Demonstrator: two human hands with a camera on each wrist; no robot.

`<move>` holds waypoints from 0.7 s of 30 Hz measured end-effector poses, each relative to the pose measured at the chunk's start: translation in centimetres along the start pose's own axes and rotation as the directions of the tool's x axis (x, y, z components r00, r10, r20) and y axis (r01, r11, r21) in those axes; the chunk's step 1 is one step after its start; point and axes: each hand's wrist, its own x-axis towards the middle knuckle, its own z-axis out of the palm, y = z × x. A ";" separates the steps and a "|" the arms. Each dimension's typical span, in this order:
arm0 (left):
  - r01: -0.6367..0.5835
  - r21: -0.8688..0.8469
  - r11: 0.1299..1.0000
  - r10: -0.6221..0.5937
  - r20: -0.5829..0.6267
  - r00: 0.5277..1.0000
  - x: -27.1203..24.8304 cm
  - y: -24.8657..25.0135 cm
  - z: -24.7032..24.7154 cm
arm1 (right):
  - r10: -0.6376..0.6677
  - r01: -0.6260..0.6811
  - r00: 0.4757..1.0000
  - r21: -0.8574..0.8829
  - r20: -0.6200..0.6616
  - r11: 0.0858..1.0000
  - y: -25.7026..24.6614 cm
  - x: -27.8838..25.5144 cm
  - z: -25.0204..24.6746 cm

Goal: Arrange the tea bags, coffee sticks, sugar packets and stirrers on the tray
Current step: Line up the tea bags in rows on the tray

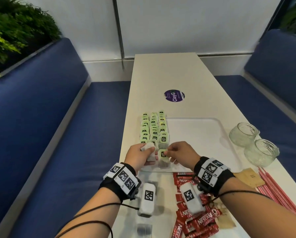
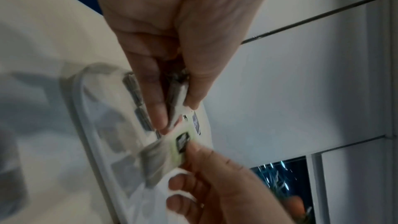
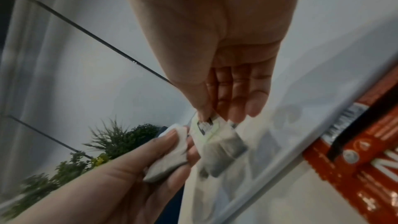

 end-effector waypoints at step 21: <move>0.028 -0.068 0.997 -0.031 -0.047 0.998 2.9 0.9 -2.6 | -0.063 0.072 0.965 0.024 -0.254 0.997 -0.2 4.9 -0.5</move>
